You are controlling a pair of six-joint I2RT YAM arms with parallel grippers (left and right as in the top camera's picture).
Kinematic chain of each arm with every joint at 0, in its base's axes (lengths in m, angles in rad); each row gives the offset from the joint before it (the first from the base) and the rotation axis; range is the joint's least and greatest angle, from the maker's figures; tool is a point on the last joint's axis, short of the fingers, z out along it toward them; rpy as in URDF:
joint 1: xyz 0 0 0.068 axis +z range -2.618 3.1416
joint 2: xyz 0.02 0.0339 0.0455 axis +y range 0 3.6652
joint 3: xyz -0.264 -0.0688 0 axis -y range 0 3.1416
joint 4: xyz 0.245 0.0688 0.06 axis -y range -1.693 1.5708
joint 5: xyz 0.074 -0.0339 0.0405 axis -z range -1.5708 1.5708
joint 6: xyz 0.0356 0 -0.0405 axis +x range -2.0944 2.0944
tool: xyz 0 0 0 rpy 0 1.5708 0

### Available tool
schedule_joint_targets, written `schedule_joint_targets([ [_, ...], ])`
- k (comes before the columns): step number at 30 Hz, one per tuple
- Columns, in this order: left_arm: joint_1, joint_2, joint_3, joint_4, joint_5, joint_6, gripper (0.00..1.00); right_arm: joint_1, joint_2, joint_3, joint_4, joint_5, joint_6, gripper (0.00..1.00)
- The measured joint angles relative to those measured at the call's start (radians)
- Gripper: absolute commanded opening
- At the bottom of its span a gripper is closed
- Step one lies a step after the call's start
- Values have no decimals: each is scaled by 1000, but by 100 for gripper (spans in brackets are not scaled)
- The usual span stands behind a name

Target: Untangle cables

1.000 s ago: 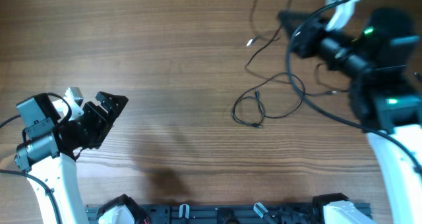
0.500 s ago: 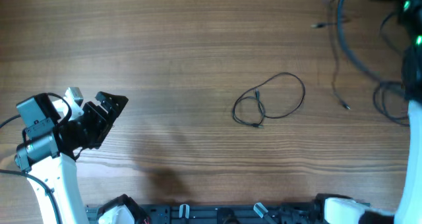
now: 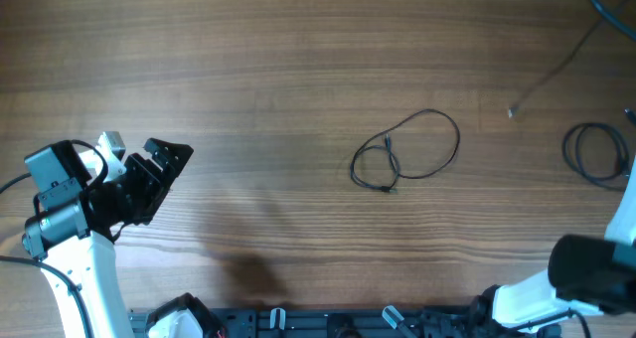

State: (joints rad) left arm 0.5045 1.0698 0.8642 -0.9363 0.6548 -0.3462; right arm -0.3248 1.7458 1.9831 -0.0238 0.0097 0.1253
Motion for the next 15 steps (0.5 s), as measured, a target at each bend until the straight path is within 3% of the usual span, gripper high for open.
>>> schedule_joint_targets([
  [6,0,0,0,0,0,0,100,-59,142,3,23,101,-76,5],
  [15,0,0,0,0,0,0,100,-86,461,5,-200,195,-184,4],
])
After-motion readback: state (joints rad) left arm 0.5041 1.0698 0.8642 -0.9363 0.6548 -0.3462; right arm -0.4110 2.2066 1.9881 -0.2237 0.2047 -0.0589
